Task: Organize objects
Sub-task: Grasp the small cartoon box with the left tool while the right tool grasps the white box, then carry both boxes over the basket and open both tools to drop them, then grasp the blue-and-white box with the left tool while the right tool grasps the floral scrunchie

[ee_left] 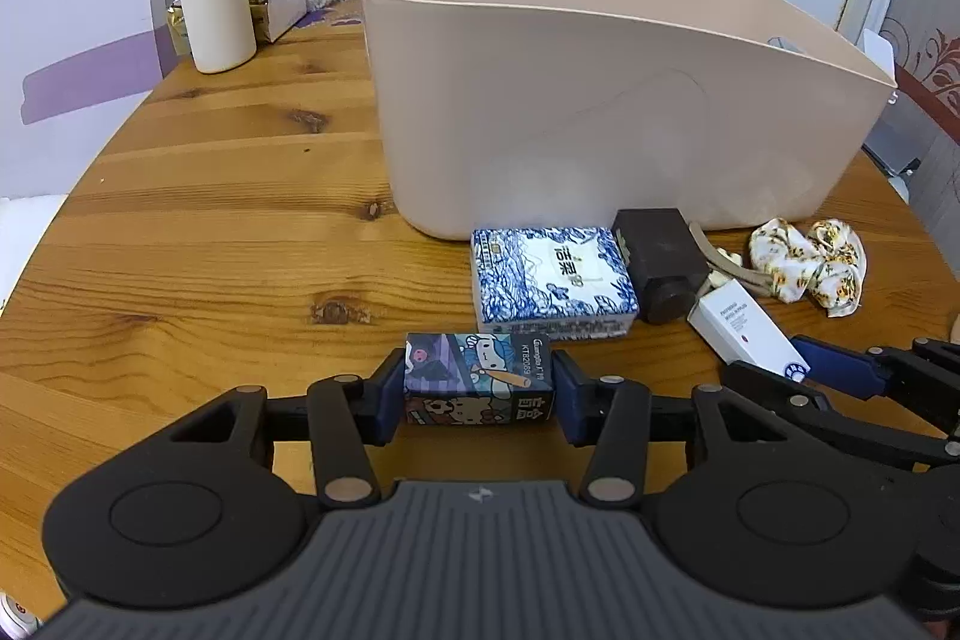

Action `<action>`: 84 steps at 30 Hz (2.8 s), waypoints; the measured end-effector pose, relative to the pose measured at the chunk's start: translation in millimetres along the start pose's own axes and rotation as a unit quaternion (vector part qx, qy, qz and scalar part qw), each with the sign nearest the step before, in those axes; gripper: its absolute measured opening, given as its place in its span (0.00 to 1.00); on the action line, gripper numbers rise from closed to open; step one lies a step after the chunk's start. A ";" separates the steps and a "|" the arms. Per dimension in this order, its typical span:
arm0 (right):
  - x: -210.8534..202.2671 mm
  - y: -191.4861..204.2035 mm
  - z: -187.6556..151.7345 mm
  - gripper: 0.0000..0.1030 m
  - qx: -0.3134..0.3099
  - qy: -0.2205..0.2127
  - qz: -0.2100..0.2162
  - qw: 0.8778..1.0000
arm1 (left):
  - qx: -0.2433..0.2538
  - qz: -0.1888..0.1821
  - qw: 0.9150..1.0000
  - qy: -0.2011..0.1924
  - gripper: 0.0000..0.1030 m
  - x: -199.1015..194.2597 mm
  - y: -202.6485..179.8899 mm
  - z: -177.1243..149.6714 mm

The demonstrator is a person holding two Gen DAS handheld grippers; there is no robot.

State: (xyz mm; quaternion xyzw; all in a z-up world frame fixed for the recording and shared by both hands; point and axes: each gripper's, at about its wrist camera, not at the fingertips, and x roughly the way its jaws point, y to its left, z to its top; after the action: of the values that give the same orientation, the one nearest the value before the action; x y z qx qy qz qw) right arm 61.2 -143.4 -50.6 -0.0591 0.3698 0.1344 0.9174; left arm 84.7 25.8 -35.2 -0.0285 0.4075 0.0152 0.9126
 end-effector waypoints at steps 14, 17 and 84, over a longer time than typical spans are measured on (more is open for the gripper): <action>-42.9 -2.9 14.3 0.27 -0.008 -0.058 -0.004 0.998 | 0.007 -0.015 0.999 -0.046 0.50 -38.2 -0.4 14.1; -54.2 -9.4 23.9 0.27 -0.004 -0.078 -0.009 0.997 | 0.010 -0.021 0.998 -0.063 0.50 -50.5 -3.1 20.8; -48.4 -64.5 77.5 0.87 0.003 -0.076 -0.067 0.995 | 0.051 -0.014 0.996 -0.065 0.84 -36.8 -16.1 114.6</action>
State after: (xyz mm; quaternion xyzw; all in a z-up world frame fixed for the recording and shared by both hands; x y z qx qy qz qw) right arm 97.9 -198.8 39.4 -0.0711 0.2943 0.0754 0.9501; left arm 146.2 17.0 69.2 0.0139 0.3471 -0.0165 0.9376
